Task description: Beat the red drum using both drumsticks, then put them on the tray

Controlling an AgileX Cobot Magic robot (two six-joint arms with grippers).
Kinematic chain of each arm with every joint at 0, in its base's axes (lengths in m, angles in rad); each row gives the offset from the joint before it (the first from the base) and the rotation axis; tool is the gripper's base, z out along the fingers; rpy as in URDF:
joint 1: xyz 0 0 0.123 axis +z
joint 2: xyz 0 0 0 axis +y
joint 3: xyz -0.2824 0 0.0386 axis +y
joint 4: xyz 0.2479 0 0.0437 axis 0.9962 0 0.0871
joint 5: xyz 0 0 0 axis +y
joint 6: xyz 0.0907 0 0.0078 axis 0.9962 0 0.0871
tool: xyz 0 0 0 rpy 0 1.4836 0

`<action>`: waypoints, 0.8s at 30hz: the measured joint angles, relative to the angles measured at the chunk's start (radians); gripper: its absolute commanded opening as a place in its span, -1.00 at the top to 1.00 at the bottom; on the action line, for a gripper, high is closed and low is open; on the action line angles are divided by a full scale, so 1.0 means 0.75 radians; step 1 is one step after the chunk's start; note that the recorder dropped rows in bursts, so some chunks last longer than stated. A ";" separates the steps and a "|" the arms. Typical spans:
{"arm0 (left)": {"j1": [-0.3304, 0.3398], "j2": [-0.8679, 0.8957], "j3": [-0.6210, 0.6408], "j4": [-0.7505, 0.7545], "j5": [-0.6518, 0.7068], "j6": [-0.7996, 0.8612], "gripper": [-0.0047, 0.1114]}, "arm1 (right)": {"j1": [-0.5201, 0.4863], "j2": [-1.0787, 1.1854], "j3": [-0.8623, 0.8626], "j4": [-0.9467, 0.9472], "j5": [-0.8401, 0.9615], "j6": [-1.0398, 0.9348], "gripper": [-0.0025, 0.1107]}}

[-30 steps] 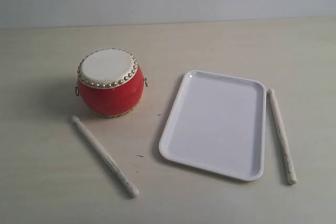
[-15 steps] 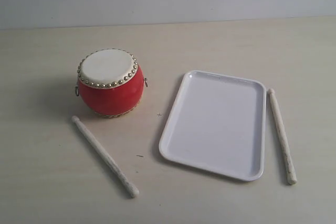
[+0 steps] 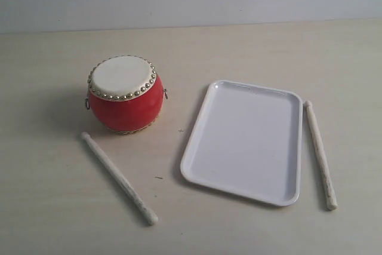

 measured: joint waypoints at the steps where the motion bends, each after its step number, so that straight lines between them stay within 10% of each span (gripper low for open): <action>1: 0.000 0.000 0.000 -0.024 -0.036 -0.031 0.92 | 0.000 0.000 0.000 0.000 0.000 0.000 0.96; 12: 0.000 0.444 -0.567 0.192 0.674 0.213 0.92 | 0.000 0.000 0.000 0.000 0.000 0.000 0.96; 24: -0.028 1.151 -0.867 -0.349 1.398 0.847 0.92 | 0.000 0.000 0.000 0.000 0.000 0.000 0.96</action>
